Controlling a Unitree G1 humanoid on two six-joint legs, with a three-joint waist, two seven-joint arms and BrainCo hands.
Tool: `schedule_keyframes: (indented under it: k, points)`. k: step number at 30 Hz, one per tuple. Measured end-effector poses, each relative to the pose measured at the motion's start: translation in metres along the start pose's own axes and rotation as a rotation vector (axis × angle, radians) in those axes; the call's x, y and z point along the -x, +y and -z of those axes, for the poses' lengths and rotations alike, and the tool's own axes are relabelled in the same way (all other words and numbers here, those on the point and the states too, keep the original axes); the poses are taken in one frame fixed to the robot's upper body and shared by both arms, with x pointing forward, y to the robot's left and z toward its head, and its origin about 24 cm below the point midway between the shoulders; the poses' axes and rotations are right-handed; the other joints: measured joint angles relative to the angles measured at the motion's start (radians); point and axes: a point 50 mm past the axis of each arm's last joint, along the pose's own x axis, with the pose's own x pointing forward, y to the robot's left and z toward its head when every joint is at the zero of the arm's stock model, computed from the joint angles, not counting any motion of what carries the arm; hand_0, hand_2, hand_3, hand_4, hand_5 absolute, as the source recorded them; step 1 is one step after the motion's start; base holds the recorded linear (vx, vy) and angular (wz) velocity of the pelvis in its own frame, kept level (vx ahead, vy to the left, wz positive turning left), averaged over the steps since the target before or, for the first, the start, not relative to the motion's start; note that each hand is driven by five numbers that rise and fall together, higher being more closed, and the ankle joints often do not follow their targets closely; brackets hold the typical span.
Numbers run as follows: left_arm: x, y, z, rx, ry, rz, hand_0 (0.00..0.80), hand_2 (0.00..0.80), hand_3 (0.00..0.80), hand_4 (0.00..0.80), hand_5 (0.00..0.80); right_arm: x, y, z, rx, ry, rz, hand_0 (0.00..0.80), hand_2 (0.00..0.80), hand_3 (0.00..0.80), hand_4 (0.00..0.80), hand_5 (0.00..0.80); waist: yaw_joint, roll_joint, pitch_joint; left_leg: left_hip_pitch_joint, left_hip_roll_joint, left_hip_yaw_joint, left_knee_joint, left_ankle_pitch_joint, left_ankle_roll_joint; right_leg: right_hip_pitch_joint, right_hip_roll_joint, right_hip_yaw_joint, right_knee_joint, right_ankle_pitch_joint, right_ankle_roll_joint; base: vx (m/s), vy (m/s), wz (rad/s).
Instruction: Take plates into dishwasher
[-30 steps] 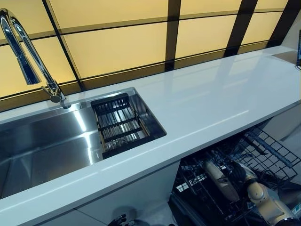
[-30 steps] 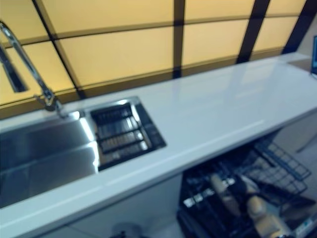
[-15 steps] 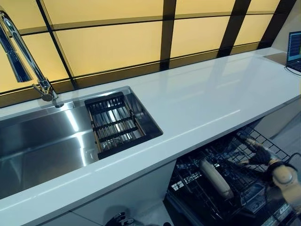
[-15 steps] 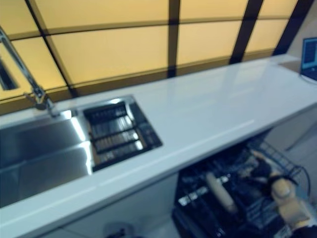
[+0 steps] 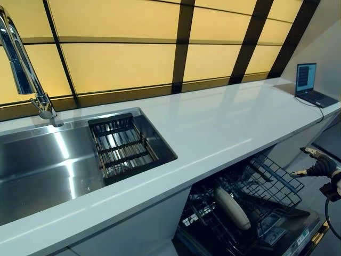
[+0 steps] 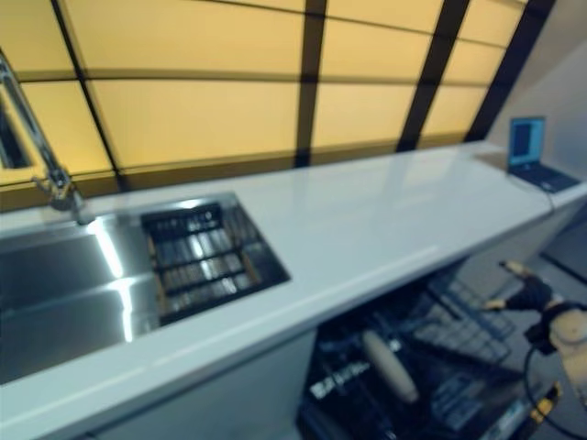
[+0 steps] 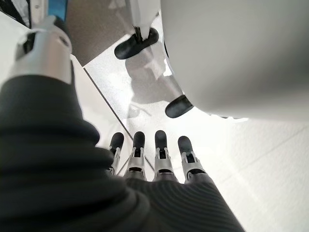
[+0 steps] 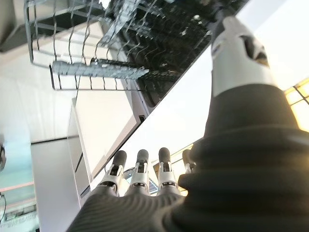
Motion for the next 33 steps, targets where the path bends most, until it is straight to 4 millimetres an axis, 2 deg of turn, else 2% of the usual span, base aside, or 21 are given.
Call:
schedule_keyframes:
  k: [4,7,8,9,10,11,12,13,14,15,16,17,19,20,21,22,23,26,29,32,33]
  points:
    - [0.001,0.017,0.011,-0.067,0.083,-0.09,0.0,0.0,0.0,0.0,0.0,0.006,0.001,0.004,-0.045,-0.046,-0.009,0.0,0.0,0.0,0.0,0.0,-0.015,-0.007,-0.004,0.002,-0.009,0.006,0.004,0.002,-0.001,-0.004,-0.005,-0.006,0.002,0.022,0.011,-0.163,-0.002,-0.06]
    - [0.005,0.044,0.018,-0.064,0.16,-0.158,0.0,0.0,0.0,0.0,0.0,0.001,-0.003,0.0,-0.081,-0.07,0.012,0.0,0.0,0.0,0.0,0.0,0.006,-0.001,0.006,-0.005,-0.001,0.052,0.011,0.008,0.016,-0.029,0.014,-0.024,-0.002,0.103,0.098,-0.422,0.012,-0.5]
    - [0.006,0.051,0.015,-0.062,0.171,-0.179,0.0,0.0,0.0,0.0,0.0,-0.004,-0.01,-0.003,-0.103,-0.073,0.043,0.0,0.0,0.0,0.0,0.0,0.015,0.021,0.024,-0.02,0.031,0.072,0.008,0.006,0.022,-0.067,0.032,-0.03,0.002,0.16,0.158,-0.433,-0.008,-0.45]
    - [0.007,0.055,0.016,-0.052,0.188,-0.196,0.0,0.0,0.0,0.0,0.0,-0.005,-0.016,0.001,-0.111,-0.049,0.064,0.0,0.0,0.0,0.0,0.0,0.016,0.063,0.036,-0.044,0.065,0.07,0.0,0.029,0.035,-0.096,0.046,-0.09,0.109,0.089,0.133,-0.541,-0.01,-0.34]
    - [0.008,0.059,0.016,-0.038,0.191,-0.207,0.0,0.0,0.0,0.0,0.0,-0.006,-0.02,0.004,-0.113,-0.019,0.07,0.0,0.0,0.0,0.0,0.0,0.034,0.091,0.032,-0.063,0.1,0.083,0.001,0.044,0.025,-0.12,0.058,-0.136,0.268,0.015,0.098,-0.49,-0.02,-0.26]
    - [0.008,0.062,0.018,-0.029,0.199,-0.217,0.0,0.0,0.0,0.0,0.0,-0.009,-0.026,0.001,-0.113,-0.017,0.075,0.0,0.0,0.0,0.0,0.0,0.073,0.107,0.033,-0.069,0.121,0.102,0.01,0.055,0.022,-0.121,0.058,-0.139,0.397,-0.073,0.096,-0.318,-0.027,-0.4]
    - [0.009,0.063,0.019,-0.02,0.201,-0.22,0.0,0.0,0.0,0.0,0.0,-0.011,-0.029,-0.003,-0.118,-0.027,0.08,0.0,0.0,0.0,0.0,0.0,0.088,0.105,0.033,-0.071,0.124,0.107,0.013,0.059,0.018,-0.115,0.049,-0.139,0.446,-0.117,0.114,-0.376,-0.051,-0.42]
    - [0.01,0.069,0.026,0.002,0.213,-0.231,0.0,0.0,0.0,0.0,0.0,-0.014,-0.036,-0.009,-0.136,-0.044,0.099,0.0,0.0,0.0,0.0,0.0,0.112,0.093,0.03,-0.088,0.122,0.109,0.018,0.077,0.011,-0.083,0.023,-0.132,0.49,-0.196,0.155,-0.363,-0.068,-0.24]
    - [0.01,0.07,0.028,0.045,0.203,-0.237,0.0,0.0,0.0,0.0,0.0,-0.019,-0.044,-0.01,-0.161,-0.036,0.119,0.0,0.0,0.0,0.0,0.0,0.143,0.069,0.019,-0.107,0.125,0.119,0.027,0.088,0.002,-0.078,0.015,-0.101,0.552,-0.258,0.178,-0.3,-0.056,-0.25]
    - [0.011,0.076,0.026,0.063,0.189,-0.253,0.0,0.0,0.0,0.0,0.0,-0.02,-0.048,-0.009,-0.176,-0.029,0.135,0.0,0.0,0.0,0.0,0.0,0.16,0.059,0.021,-0.114,0.126,0.12,0.03,0.092,-0.001,-0.059,0.019,-0.101,0.543,-0.28,0.186,-0.294,-0.113,-0.21]
    - [0.011,0.077,0.029,0.08,0.184,-0.26,0.0,0.0,0.0,0.0,0.0,-0.021,-0.054,-0.01,-0.193,-0.026,0.154,0.0,0.0,0.0,0.0,0.0,0.185,0.041,0.022,-0.127,0.119,0.108,0.037,0.097,-0.007,-0.014,0.022,-0.089,0.457,-0.313,0.164,-0.317,-0.149,-0.02]
    - [0.011,0.073,0.03,0.123,0.177,-0.252,0.0,0.0,0.0,0.0,0.0,-0.021,-0.056,-0.007,-0.204,-0.014,0.164,0.0,0.0,0.0,0.0,0.0,0.199,0.033,0.024,-0.143,0.117,0.086,0.04,0.124,0.006,0.022,0.029,-0.097,0.392,-0.32,0.145,-0.43,-0.229,0.36]
    - [0.009,0.069,0.026,0.213,0.147,-0.247,0.0,0.0,0.0,0.0,0.0,-0.02,-0.057,0.002,-0.221,0.024,0.171,0.0,0.0,0.0,0.0,0.0,0.197,0.022,0.029,-0.2,0.102,0.074,0.092,0.11,0.002,0.051,0.031,-0.131,0.303,-0.329,0.086,-0.331,-0.209,0.51]
    - [0.01,0.072,0.02,0.236,0.12,-0.266,0.0,0.0,0.0,0.0,0.0,-0.019,-0.057,0.005,-0.231,0.039,0.171,0.0,0.0,0.0,0.0,0.0,0.203,0.003,0.036,-0.239,0.094,0.064,0.119,0.11,-0.006,0.049,0.034,-0.126,0.278,-0.345,-0.023,-0.3,-0.177,0.31]
    - [0.01,0.073,0.017,0.247,0.11,-0.273,0.0,0.0,0.0,0.0,0.0,-0.019,-0.056,0.006,-0.241,0.042,0.17,0.0,0.0,0.0,0.0,0.0,0.203,0.007,0.043,-0.26,0.102,0.054,0.143,0.114,-0.009,0.047,0.043,-0.124,0.275,-0.339,-0.057,-0.388,-0.201,0.61]
    - [0.01,0.074,0.009,0.27,0.087,-0.278,0.0,0.0,0.0,0.0,0.0,-0.015,-0.05,0.02,-0.252,0.084,0.155,0.0,0.0,0.0,0.0,0.0,0.196,0.006,0.046,-0.32,0.115,0.03,0.2,0.117,-0.011,0.037,0.066,-0.111,0.272,-0.335,-0.069,-0.271,-0.126,0.7]
    - [0.01,0.075,0.0,0.273,0.059,-0.276,0.0,0.0,0.0,0.0,0.0,-0.011,-0.041,0.036,-0.261,0.142,0.132,0.0,0.0,0.0,0.0,0.0,0.204,-0.003,0.049,-0.331,0.105,0.011,0.206,0.108,-0.003,0.025,0.074,-0.097,0.278,-0.338,-0.076,-0.372,-0.182,0.54]
    - [0.009,0.073,0.004,0.271,0.06,-0.272,0.0,0.0,0.0,0.0,0.0,-0.009,-0.032,0.047,-0.303,0.17,0.106,0.0,0.0,0.0,0.0,0.0,0.227,-0.009,0.049,-0.331,0.109,0.014,0.179,0.107,-0.004,0.019,0.091,-0.092,0.267,-0.321,-0.074,-0.273,-0.174,-0.02]
    - [0.01,0.078,0.017,0.272,0.059,-0.288,0.0,0.0,0.0,0.0,0.0,-0.006,-0.028,0.065,-0.366,0.234,0.092,0.0,0.0,0.0,0.0,0.0,0.251,-0.009,0.067,-0.329,0.124,0.046,0.188,0.151,0.004,-0.014,0.103,-0.094,0.384,-0.384,-0.093,-0.19,-0.07,0.0]
    - [0.01,0.072,0.032,0.287,0.091,-0.275,0.0,0.0,0.0,0.0,0.0,0.0,-0.023,0.085,-0.397,0.319,0.073,0.0,0.0,0.0,0.0,0.0,0.276,0.037,0.099,-0.328,0.156,0.031,0.224,0.16,-0.022,0.016,0.142,-0.075,0.359,-0.365,-0.133,-0.261,0.006,0.04]
    - [0.009,0.07,0.036,0.289,0.102,-0.266,0.0,0.0,0.0,0.0,0.0,0.003,-0.021,0.091,-0.406,0.355,0.07,0.0,0.0,0.0,0.0,0.0,0.276,0.055,0.117,-0.335,0.16,-0.012,0.241,0.179,-0.034,0.024,0.154,-0.065,0.359,-0.357,-0.152,-0.329,0.032,0.21]
